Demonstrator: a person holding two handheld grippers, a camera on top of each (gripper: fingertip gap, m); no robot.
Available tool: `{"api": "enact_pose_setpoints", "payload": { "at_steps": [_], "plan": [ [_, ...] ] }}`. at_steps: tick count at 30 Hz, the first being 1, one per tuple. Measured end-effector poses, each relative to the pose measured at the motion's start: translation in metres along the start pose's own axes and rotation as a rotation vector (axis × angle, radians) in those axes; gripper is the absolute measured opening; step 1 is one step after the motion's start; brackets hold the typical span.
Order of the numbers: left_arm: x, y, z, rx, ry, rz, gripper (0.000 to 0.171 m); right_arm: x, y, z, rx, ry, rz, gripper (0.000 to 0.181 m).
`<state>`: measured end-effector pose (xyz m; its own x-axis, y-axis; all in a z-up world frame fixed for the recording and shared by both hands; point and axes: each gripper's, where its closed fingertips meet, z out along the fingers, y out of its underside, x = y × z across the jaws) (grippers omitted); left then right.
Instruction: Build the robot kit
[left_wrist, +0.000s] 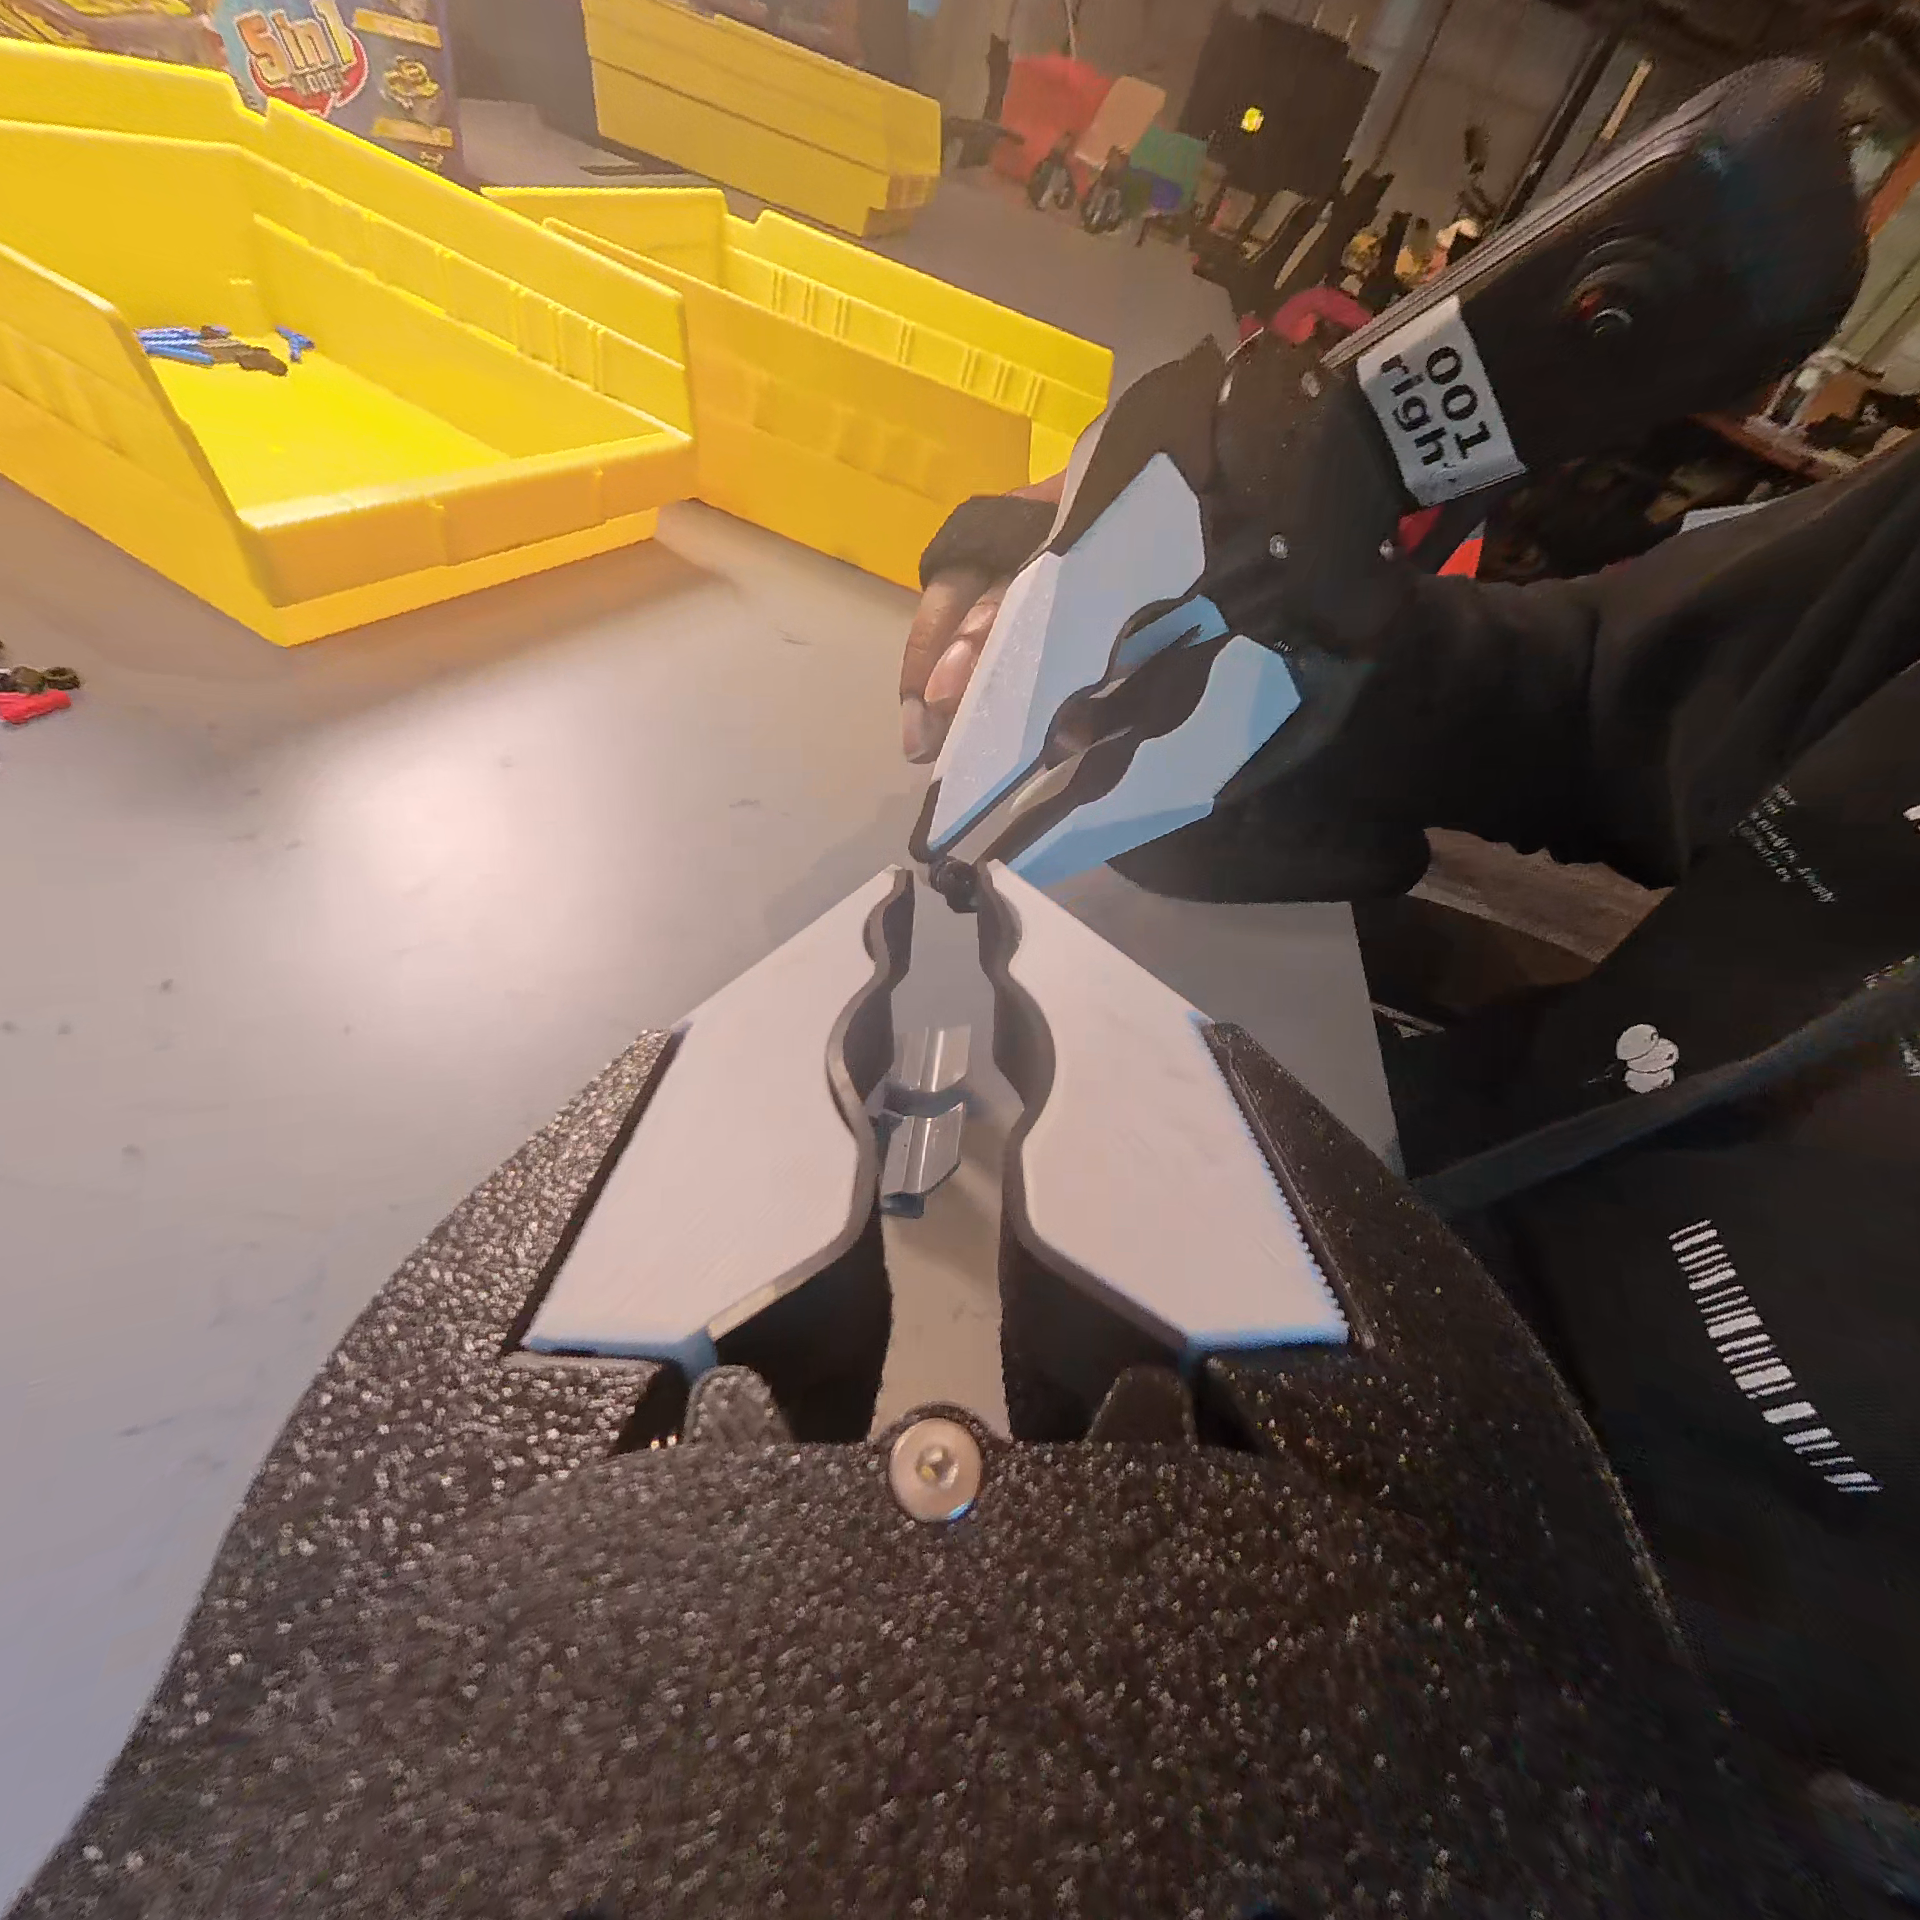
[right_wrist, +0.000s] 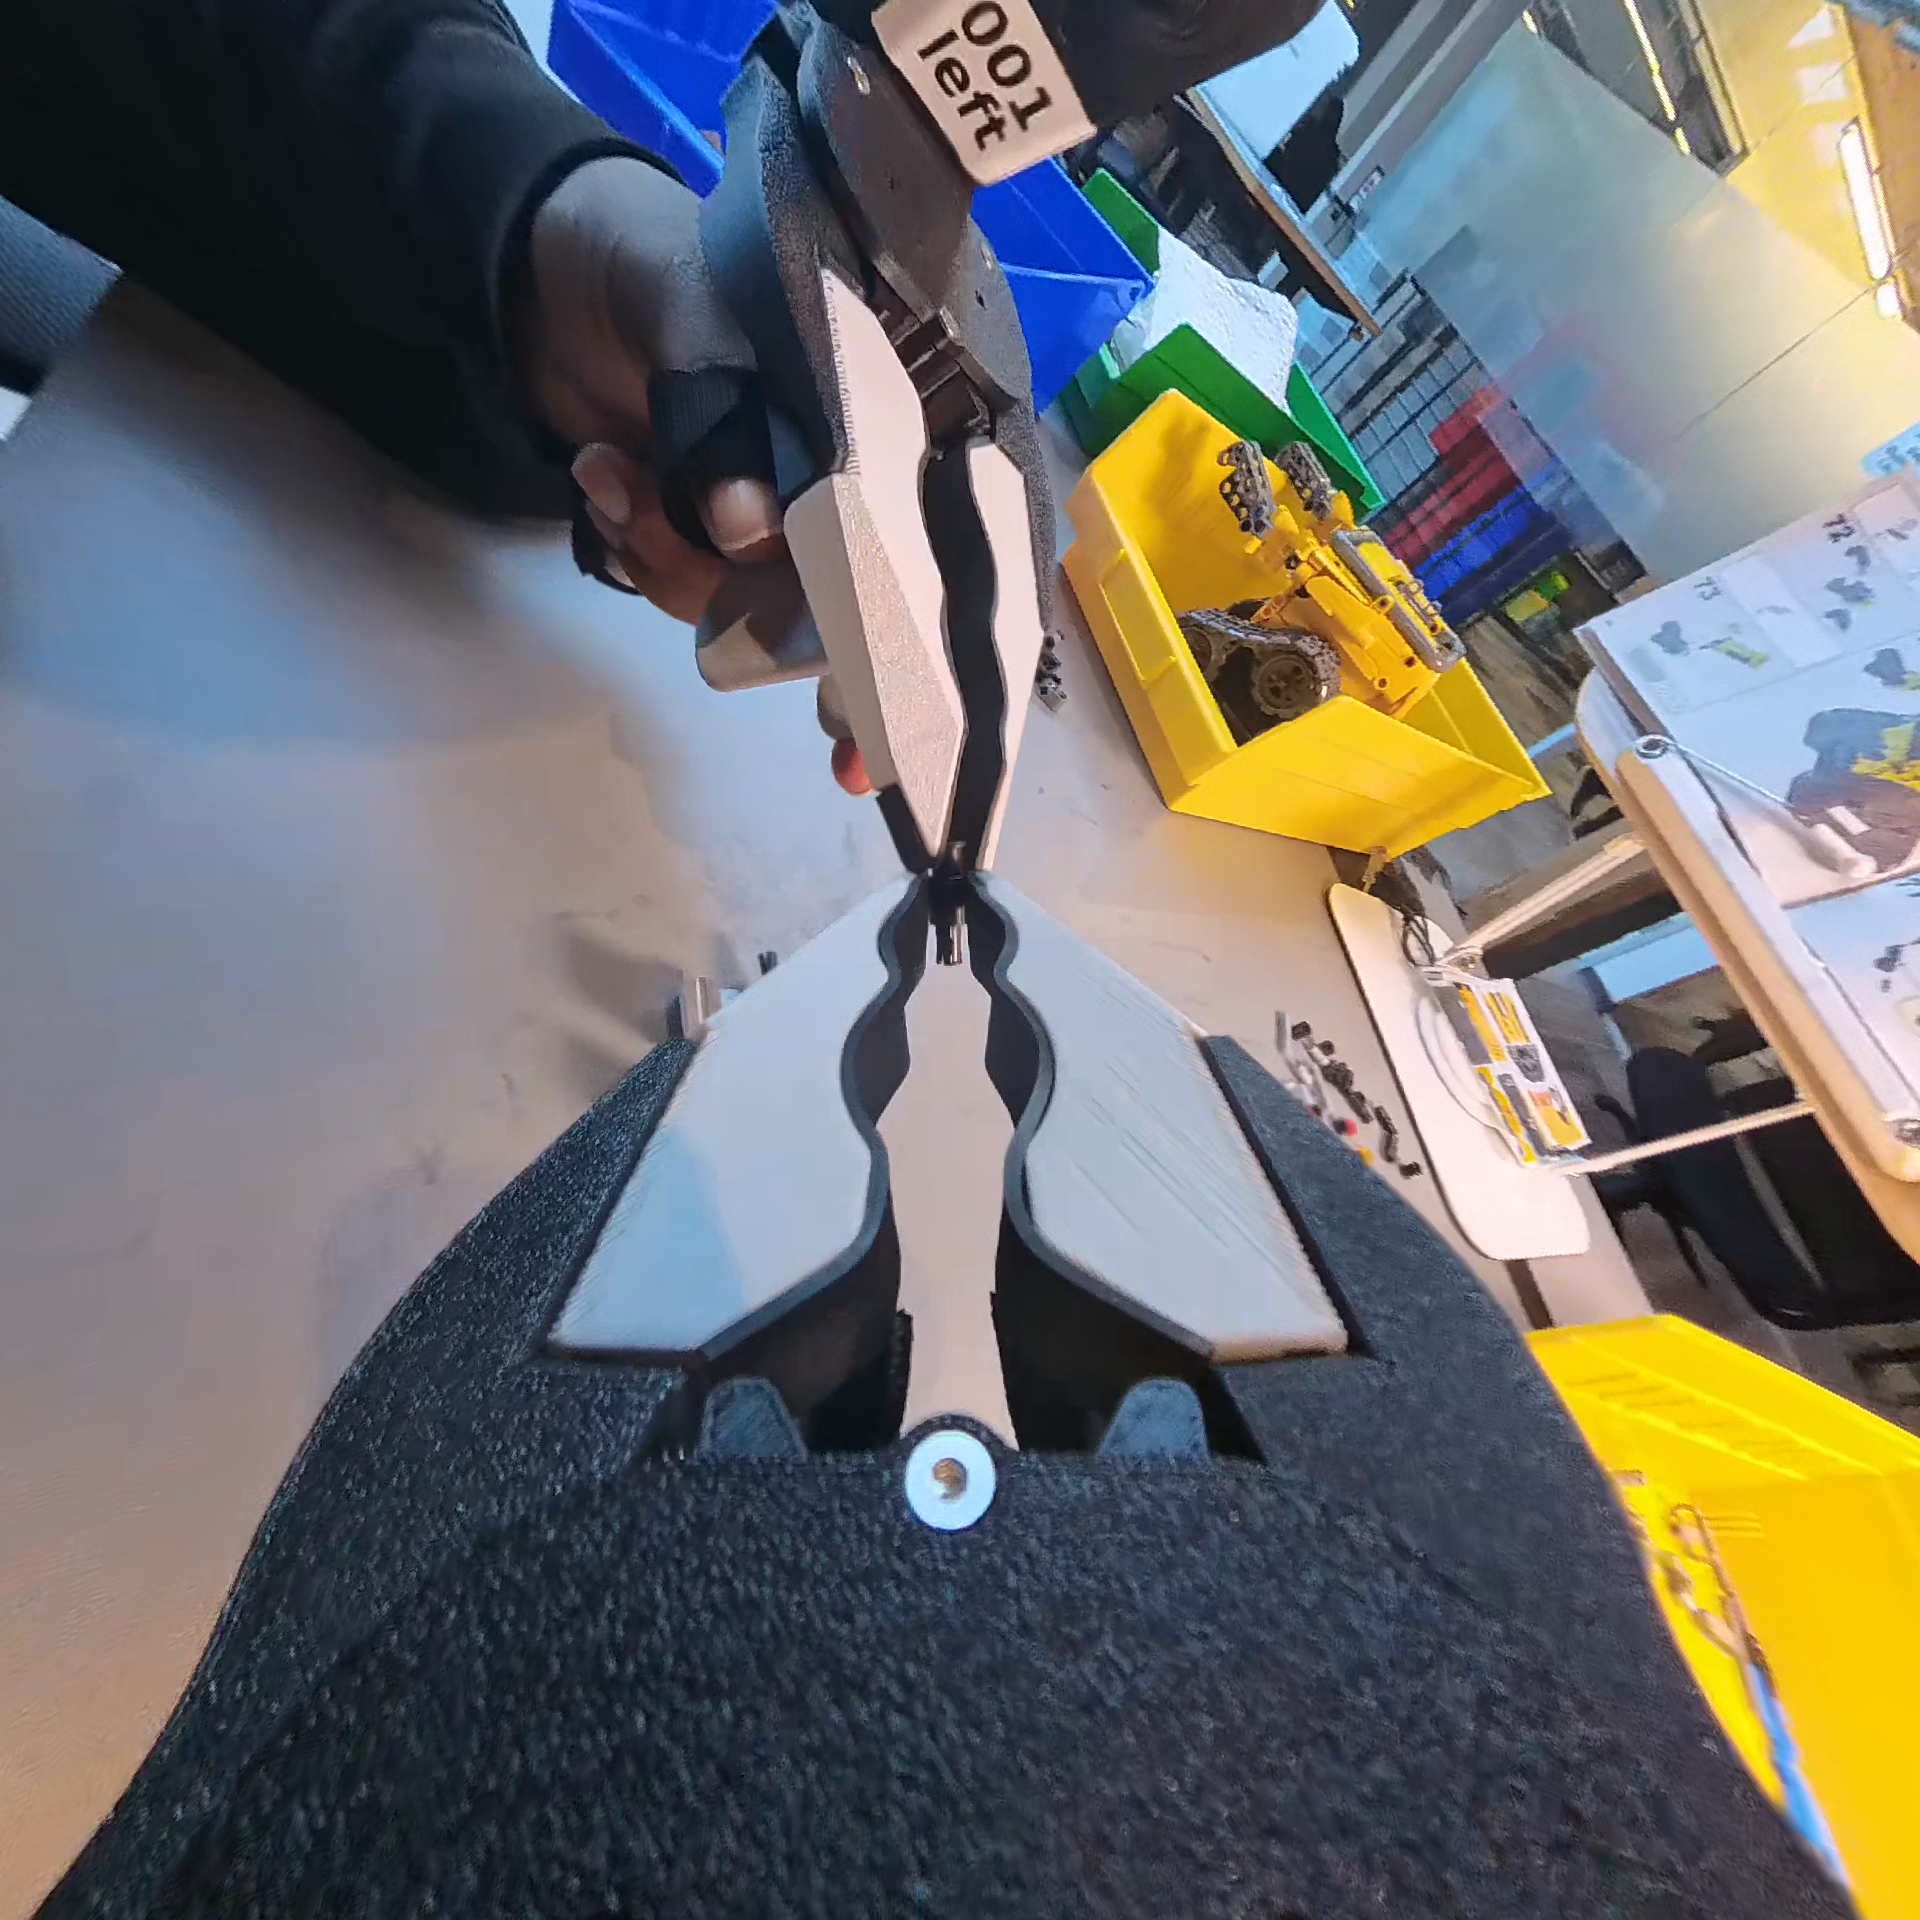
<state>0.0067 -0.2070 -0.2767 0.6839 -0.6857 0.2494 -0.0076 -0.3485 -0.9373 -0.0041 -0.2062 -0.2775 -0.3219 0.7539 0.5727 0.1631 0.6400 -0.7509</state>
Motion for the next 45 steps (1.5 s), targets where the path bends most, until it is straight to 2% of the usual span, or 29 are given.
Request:
{"api": "enact_pose_setpoints", "payload": {
  "at_steps": [6, 9, 11, 14, 17, 24, 27, 31, 33, 38, 45],
  "plan": [
    [0.005, -0.005, -0.003, 0.007, -0.017, 0.106, 0.007, 0.002, -0.006, -0.002, 0.018, 0.025, -0.031, 0.007],
    [0.015, -0.010, -0.006, 0.033, 0.008, 0.224, 0.006, 0.001, -0.013, -0.008, 0.116, -0.048, 0.117, 0.014],
    [0.023, -0.014, -0.008, 0.062, 0.032, 0.276, 0.006, -0.003, -0.017, -0.013, 0.182, -0.156, 0.261, 0.018],
    [0.032, -0.016, -0.010, 0.089, 0.066, 0.318, 0.006, -0.006, -0.022, -0.017, 0.242, -0.250, 0.375, 0.016],
    [0.034, -0.016, -0.010, 0.095, 0.072, 0.330, 0.006, -0.010, -0.029, -0.019, 0.283, -0.306, 0.416, 0.010],
    [0.031, -0.015, -0.009, 0.091, 0.077, 0.307, 0.006, -0.008, -0.028, -0.018, 0.308, -0.321, 0.462, 0.008],
    [0.013, 0.001, -0.008, -0.015, 0.043, 0.276, 0.007, -0.006, -0.010, -0.012, 0.244, -0.308, 0.460, 0.007],
    [-0.031, 0.056, -0.020, -0.312, -0.047, 0.270, 0.015, -0.009, 0.039, -0.006, 0.042, -0.306, 0.426, 0.007],
    [-0.041, 0.078, -0.022, -0.409, -0.060, 0.255, 0.018, -0.016, 0.054, -0.004, -0.033, -0.337, 0.405, 0.007],
    [-0.035, 0.093, -0.011, -0.473, -0.029, 0.277, 0.014, -0.028, 0.072, -0.001, -0.136, -0.377, 0.367, 0.007],
    [-0.032, 0.093, 0.002, -0.475, -0.031, 0.333, 0.005, -0.036, 0.088, 0.001, -0.215, -0.388, 0.332, 0.007]
  ]
}}
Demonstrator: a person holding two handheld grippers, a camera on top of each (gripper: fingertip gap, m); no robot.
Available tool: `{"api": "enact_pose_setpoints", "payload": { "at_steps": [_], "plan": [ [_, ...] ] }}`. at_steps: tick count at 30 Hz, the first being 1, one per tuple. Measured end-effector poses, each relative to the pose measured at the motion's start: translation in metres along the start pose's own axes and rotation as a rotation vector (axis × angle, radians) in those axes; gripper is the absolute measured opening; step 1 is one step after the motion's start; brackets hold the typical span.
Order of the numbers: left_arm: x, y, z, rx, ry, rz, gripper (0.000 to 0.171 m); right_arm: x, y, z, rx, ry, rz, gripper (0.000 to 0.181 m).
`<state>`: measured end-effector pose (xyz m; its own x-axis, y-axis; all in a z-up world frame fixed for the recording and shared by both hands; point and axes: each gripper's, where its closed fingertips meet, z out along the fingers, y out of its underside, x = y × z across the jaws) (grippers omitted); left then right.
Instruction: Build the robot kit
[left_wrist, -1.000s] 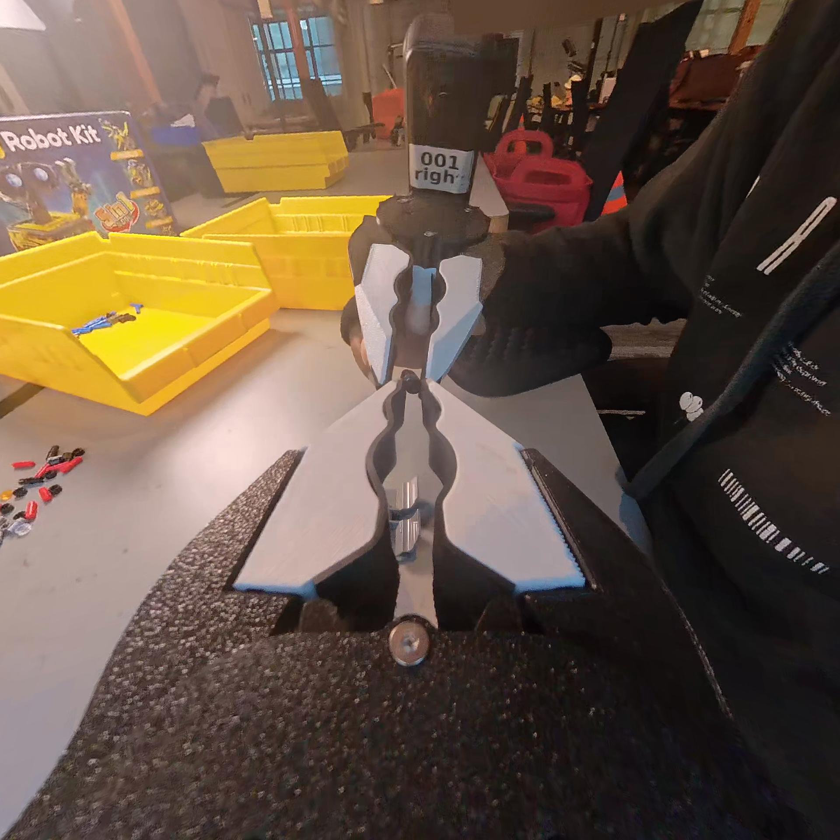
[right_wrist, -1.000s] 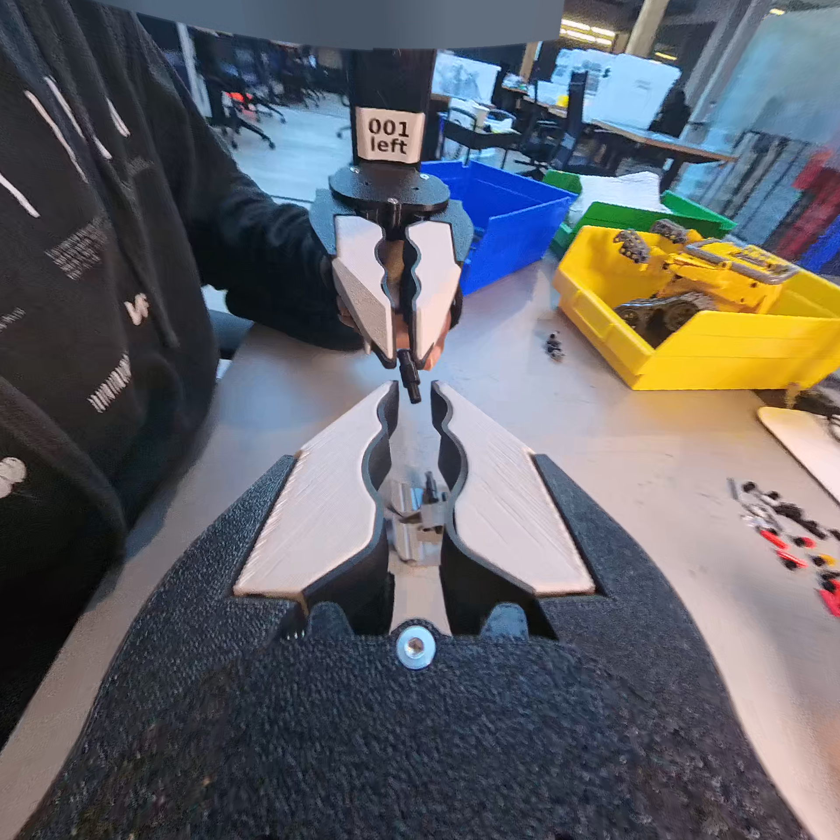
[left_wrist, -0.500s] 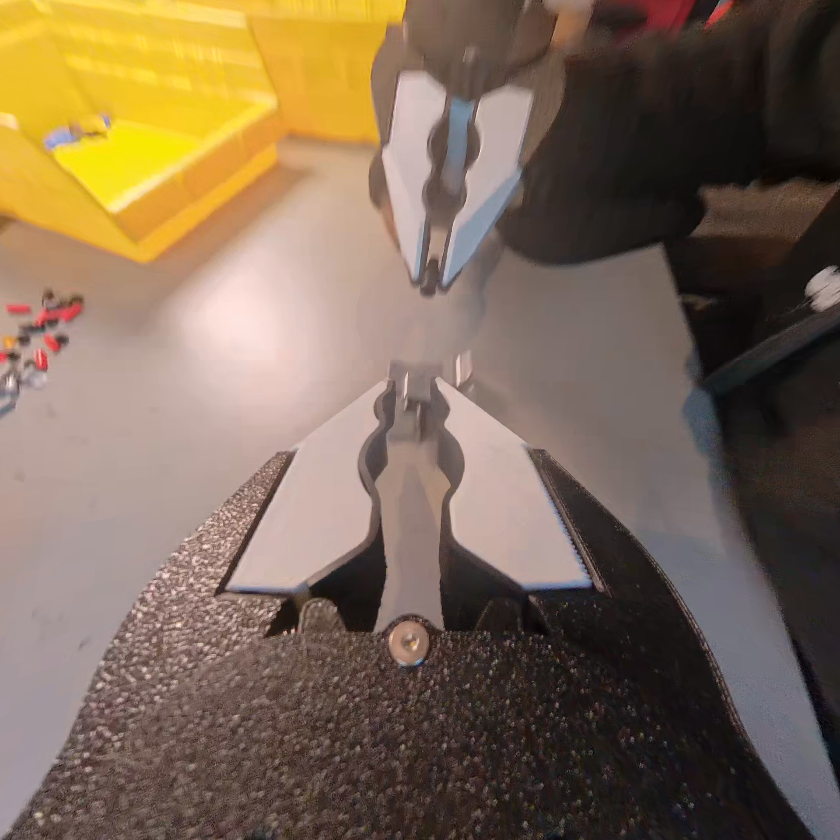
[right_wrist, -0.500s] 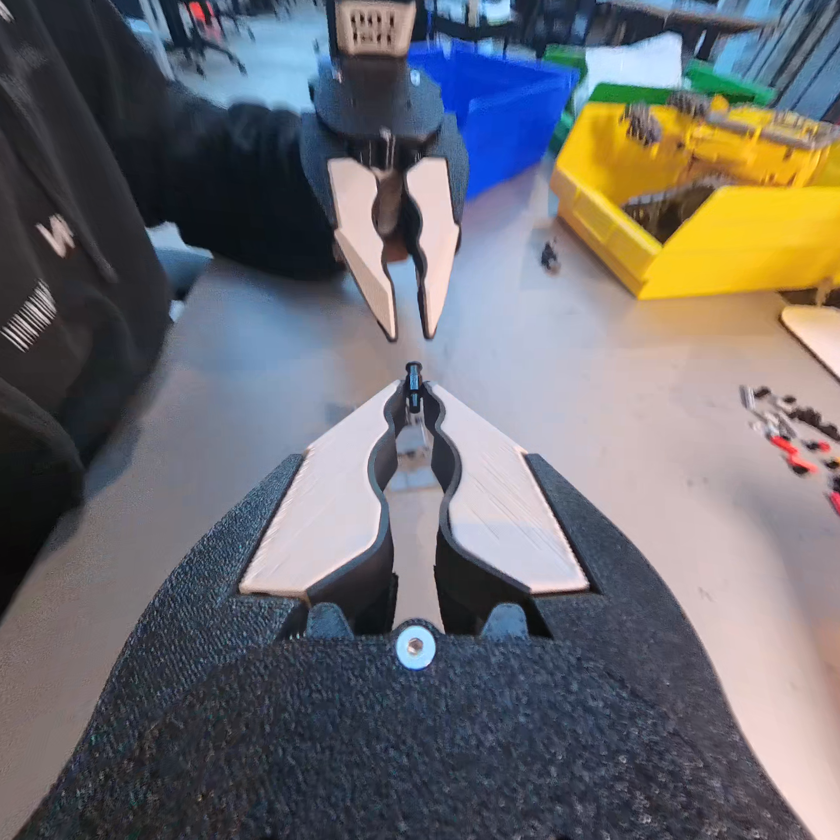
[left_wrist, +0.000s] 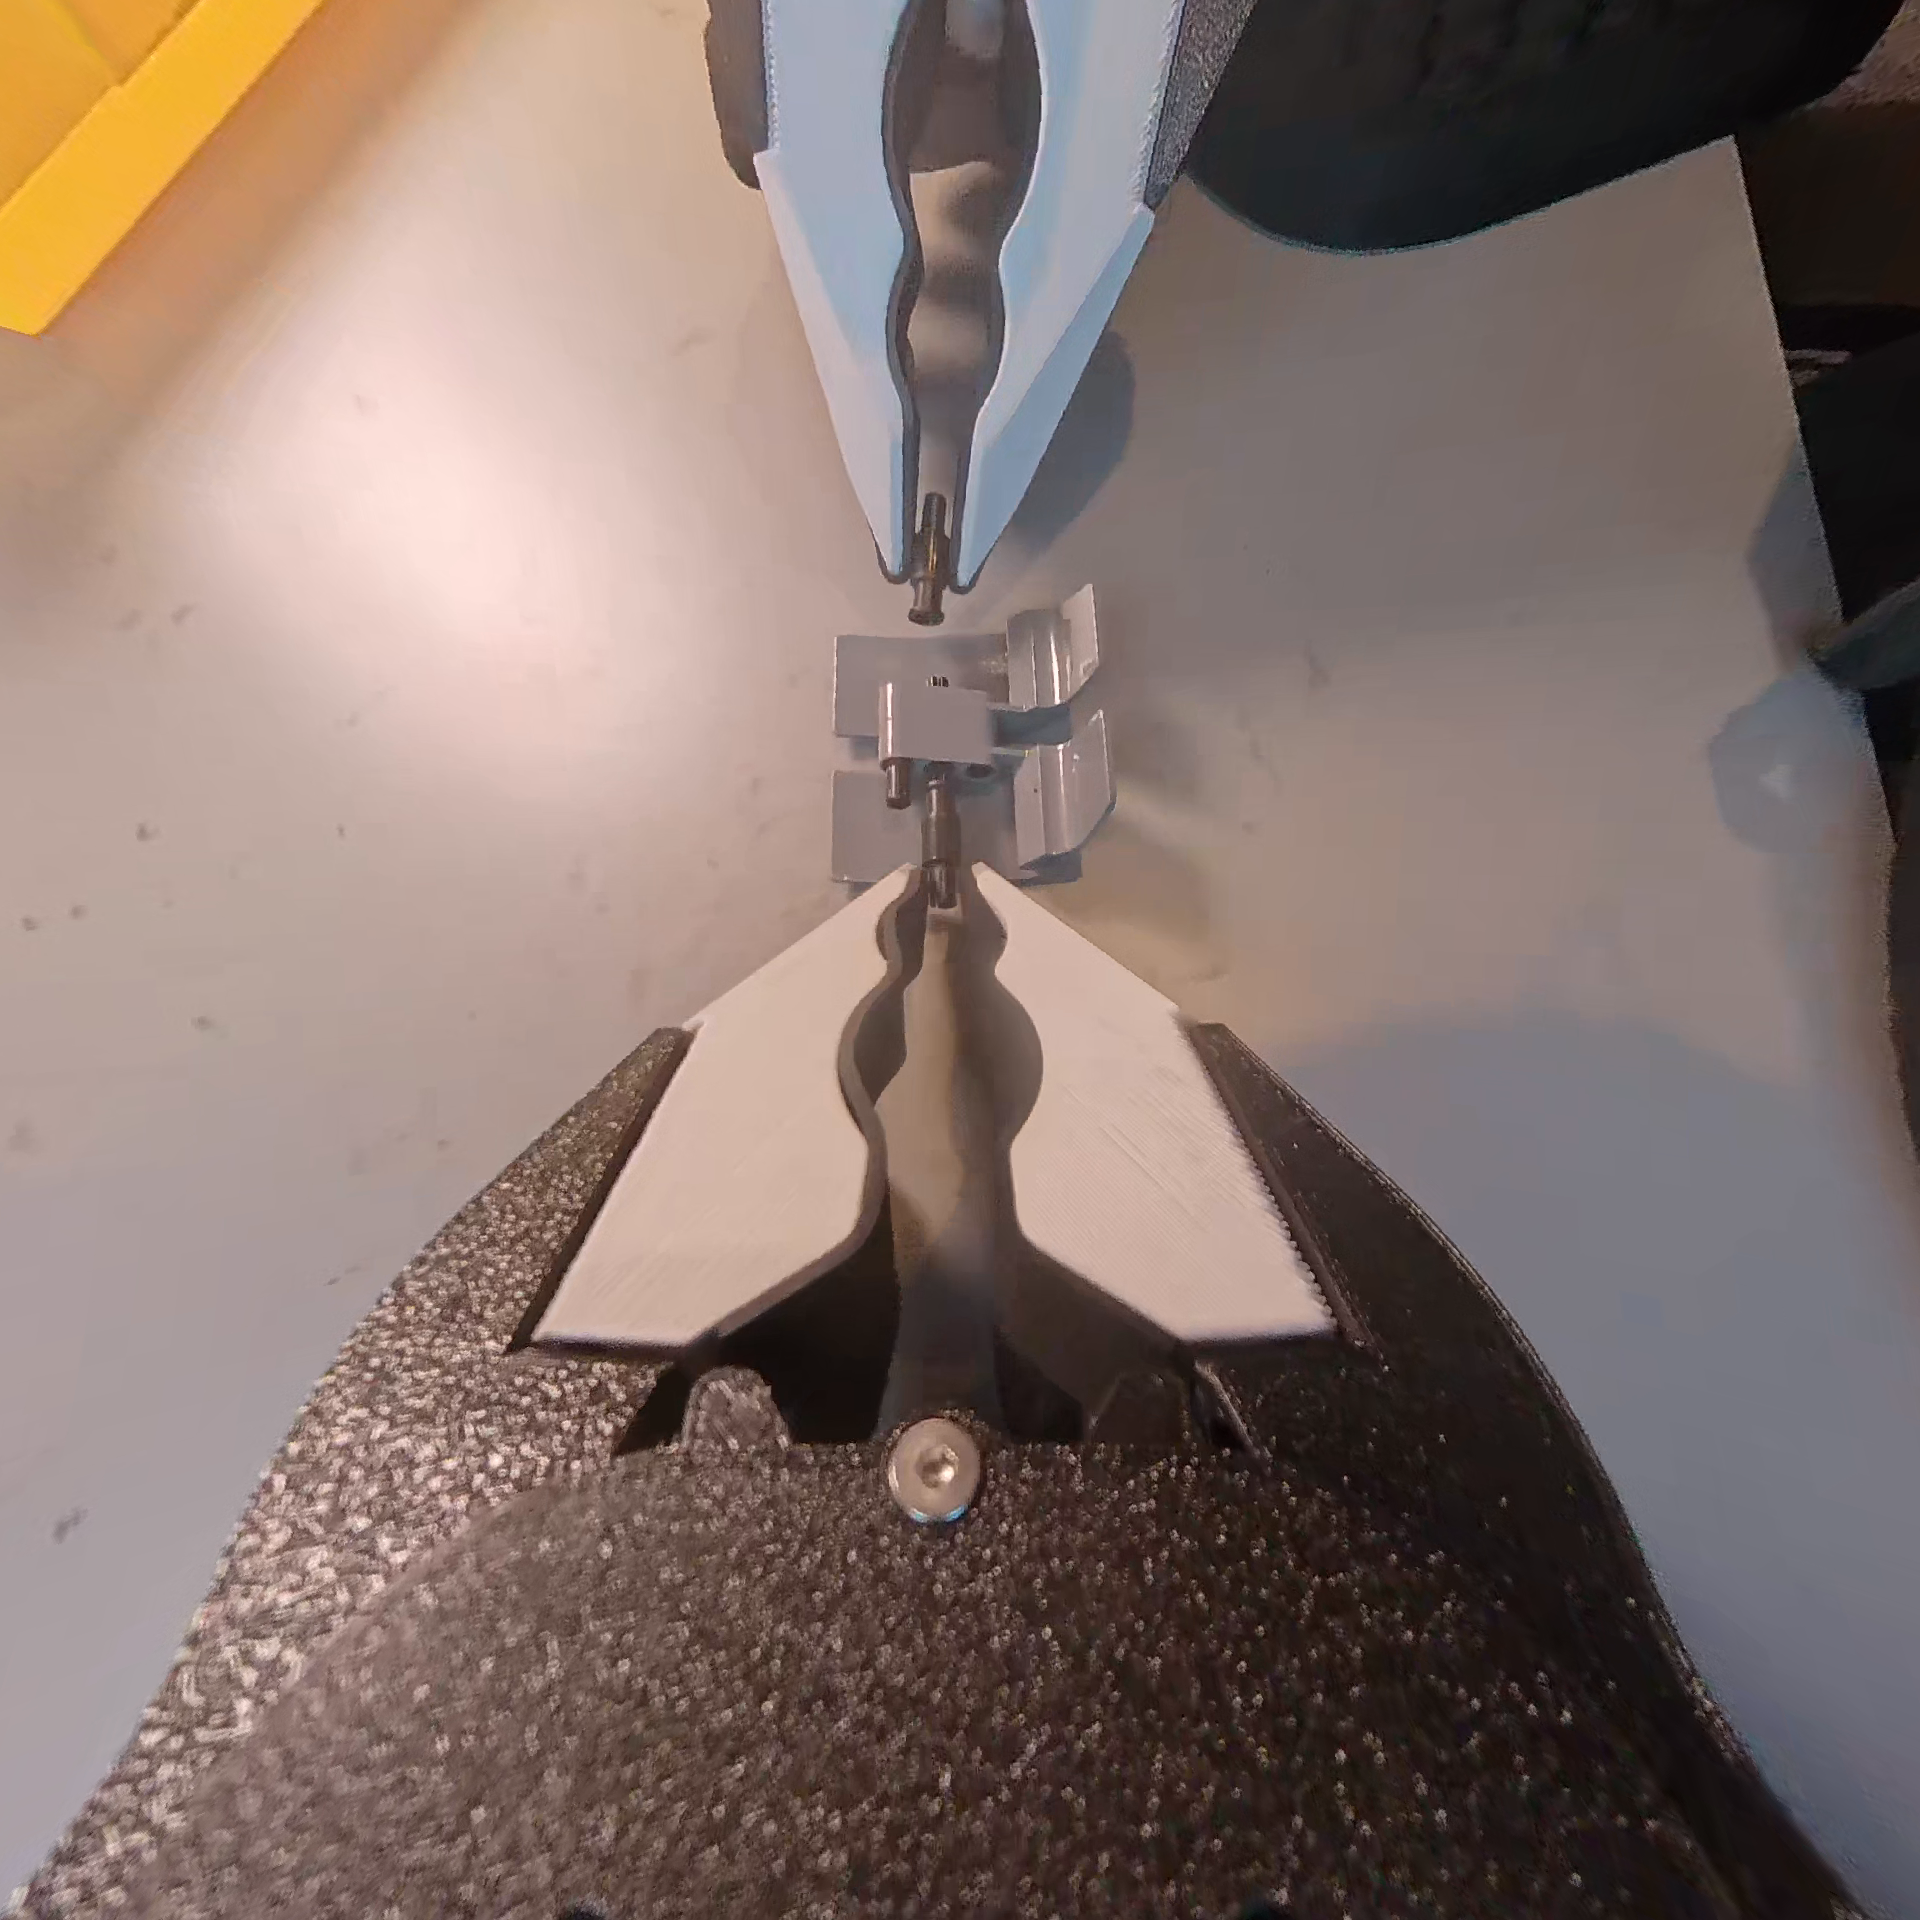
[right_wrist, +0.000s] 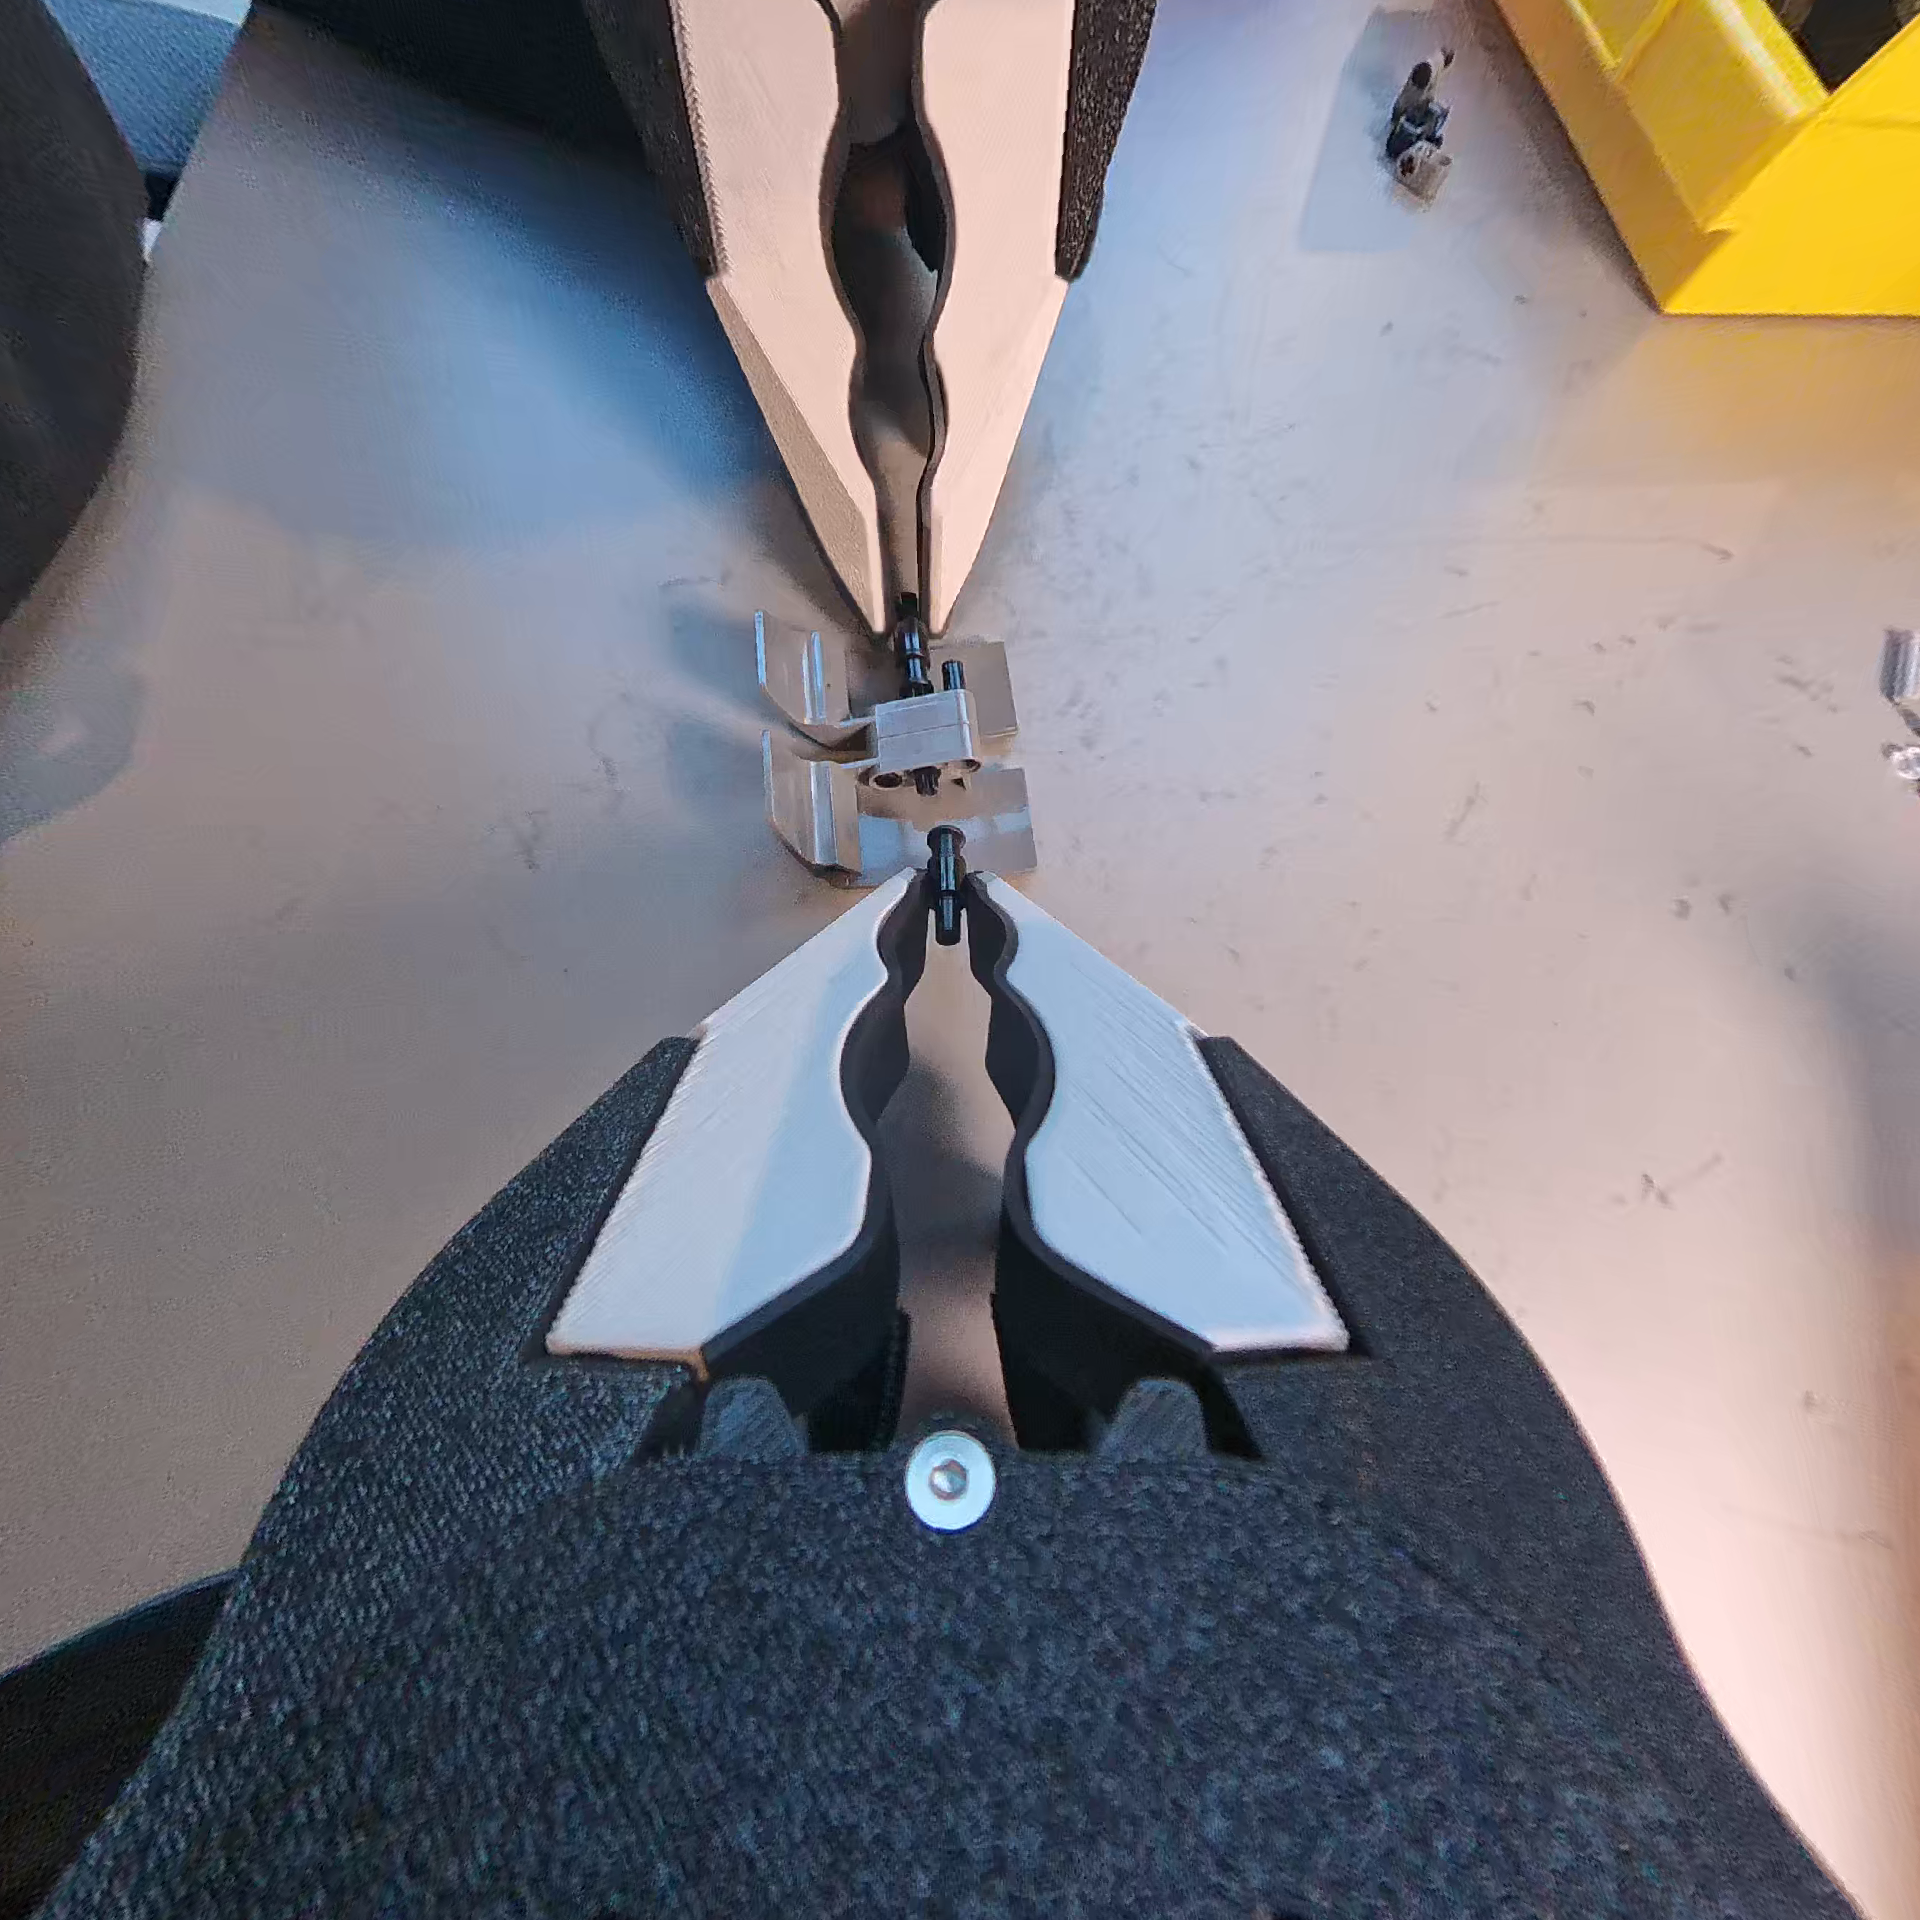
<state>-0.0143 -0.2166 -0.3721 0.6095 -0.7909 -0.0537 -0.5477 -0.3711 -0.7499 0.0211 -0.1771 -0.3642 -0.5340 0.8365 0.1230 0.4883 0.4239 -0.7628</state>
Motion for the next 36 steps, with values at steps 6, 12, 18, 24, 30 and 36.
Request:
{"api": "enact_pose_setpoints", "payload": {
  "at_steps": [6, 12, 18, 24, 30, 36],
  "plan": [
    [-0.0017, -0.0024, 0.0028, 0.000, -0.064, 0.085, 0.004, -0.0015, 0.0018, 0.0011, -0.021, -0.008, -0.005, 0.007],
    [-0.0054, -0.0016, 0.0038, 0.002, -0.142, 0.195, 0.004, -0.0004, 0.0013, 0.0007, -0.002, -0.014, 0.017, 0.007],
    [-0.0075, -0.0034, 0.0057, -0.007, -0.200, 0.284, 0.004, -0.0019, 0.0009, 0.0044, 0.002, -0.030, 0.024, 0.007],
    [-0.0080, -0.0042, 0.0066, -0.004, -0.220, 0.330, 0.004, -0.0019, 0.0008, 0.0049, 0.003, -0.032, 0.027, 0.007],
    [-0.0073, -0.0042, 0.0061, -0.016, -0.245, 0.401, 0.004, -0.0042, 0.0037, 0.0077, -0.025, -0.016, -0.003, 0.007],
    [-0.0059, -0.0049, 0.0064, -0.039, -0.261, 0.420, 0.003, -0.0066, 0.0034, 0.0072, -0.044, 0.004, -0.004, 0.006]
  ]
}}
